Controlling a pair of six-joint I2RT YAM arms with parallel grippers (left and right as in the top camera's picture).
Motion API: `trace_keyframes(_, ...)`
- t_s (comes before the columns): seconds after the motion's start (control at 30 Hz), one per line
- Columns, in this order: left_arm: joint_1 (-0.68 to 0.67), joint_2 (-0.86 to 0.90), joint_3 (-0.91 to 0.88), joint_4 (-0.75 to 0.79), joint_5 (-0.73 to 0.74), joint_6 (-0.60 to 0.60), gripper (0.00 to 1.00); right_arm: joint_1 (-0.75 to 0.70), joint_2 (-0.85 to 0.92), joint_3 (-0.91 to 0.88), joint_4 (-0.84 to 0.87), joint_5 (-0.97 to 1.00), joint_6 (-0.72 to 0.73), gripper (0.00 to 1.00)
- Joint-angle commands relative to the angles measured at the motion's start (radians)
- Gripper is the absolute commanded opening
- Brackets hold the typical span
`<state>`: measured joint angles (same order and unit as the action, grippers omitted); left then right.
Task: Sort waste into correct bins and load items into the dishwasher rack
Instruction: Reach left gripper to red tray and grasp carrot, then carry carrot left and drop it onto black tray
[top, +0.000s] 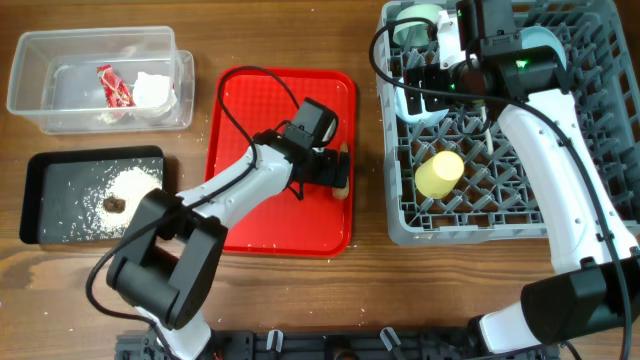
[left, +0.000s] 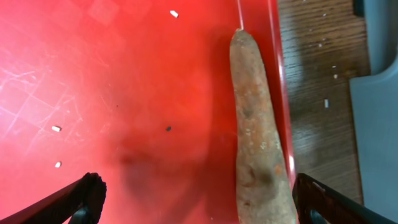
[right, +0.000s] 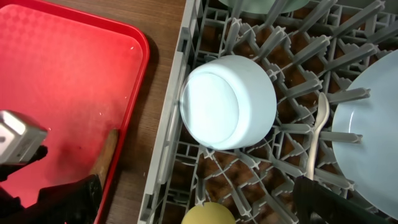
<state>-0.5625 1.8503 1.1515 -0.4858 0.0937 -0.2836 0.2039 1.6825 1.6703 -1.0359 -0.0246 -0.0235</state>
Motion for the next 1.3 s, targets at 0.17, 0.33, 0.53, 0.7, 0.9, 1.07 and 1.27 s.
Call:
trace_keyframes(0.17, -0.005, 0.05, 0.014, 0.027, -0.021, -0.002, 0.95, -0.005, -0.014, 0.013, -0.001, 0.01, 0.0, 1.0)
trace_keyframes(0.33, -0.005, 0.05, 0.014, -0.006, -0.021, 0.042, 0.92, -0.005, -0.014, 0.013, -0.001, 0.01, 0.0, 1.0)
trace_keyframes(0.53, 0.05, 0.05, 0.014, -0.128, -0.266, -0.016, 0.93, -0.005, -0.014, 0.013, 0.002, 0.01, 0.0, 1.0)
trace_keyframes(0.7, 0.12, 0.048, 0.03, -0.174, -0.193, -0.008, 0.94, -0.005, -0.014, 0.013, 0.003, 0.01, 0.001, 1.0)
trace_keyframes(0.9, 0.095, 0.008, 0.139, -0.221, -0.161, 0.009, 0.93, -0.005, -0.014, 0.013, 0.012, 0.01, 0.0, 1.0)
trace_keyframes(1.07, 0.091, -0.02, 0.202, -0.249, -0.095, 0.066, 0.95, -0.005, -0.014, 0.013, 0.015, 0.01, 0.0, 1.0)
trace_keyframes(1.27, 0.041, 0.035, 0.159, -0.266, -0.007, 0.118, 0.94, -0.005, -0.014, 0.013, 0.015, 0.01, 0.0, 1.0)
